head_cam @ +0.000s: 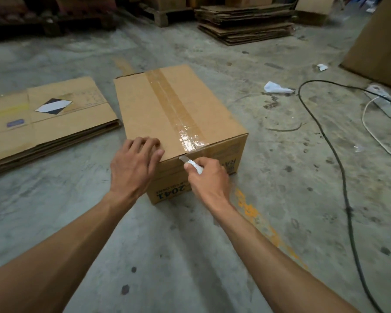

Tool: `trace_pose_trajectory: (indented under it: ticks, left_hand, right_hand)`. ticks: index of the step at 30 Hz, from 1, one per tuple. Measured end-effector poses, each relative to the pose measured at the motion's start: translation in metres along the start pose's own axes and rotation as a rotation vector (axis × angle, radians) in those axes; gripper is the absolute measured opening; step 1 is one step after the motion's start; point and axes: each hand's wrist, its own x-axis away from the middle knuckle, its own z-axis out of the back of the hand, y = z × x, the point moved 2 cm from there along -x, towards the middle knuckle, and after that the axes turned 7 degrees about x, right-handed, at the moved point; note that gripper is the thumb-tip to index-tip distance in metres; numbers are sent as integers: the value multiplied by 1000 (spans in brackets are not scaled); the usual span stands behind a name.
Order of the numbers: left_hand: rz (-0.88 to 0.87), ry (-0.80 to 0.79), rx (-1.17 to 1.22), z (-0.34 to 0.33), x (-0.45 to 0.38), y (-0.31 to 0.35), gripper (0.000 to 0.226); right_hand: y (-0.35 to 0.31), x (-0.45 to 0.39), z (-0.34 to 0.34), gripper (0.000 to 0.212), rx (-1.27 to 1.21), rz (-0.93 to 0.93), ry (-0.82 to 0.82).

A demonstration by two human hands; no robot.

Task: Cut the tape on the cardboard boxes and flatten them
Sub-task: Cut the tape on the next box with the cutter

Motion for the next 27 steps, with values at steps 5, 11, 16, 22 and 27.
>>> trace_pose_trajectory:
  ticks: [5,11,16,22,27]
  left_hand:
    - [-33,-30,-57,-2,4,-10,58]
    - [-34,-35,-127,-2,3,-10,66]
    - [-48,-64,-206,-2,-4,-3,64]
    - [-60,-62,-207,-2,-3,-7,61]
    - [-52,-32,-183,0,-4,-5,58]
  right_hand:
    - [9,-12,2,23,-159,13,-131]
    - [2,-9,11,28,74,130,-61]
    - [0,-4,21,29,264,203,-2]
    - [7,2,16,30,204,225,4]
    - [5,-2,16,29,217,243,-18]
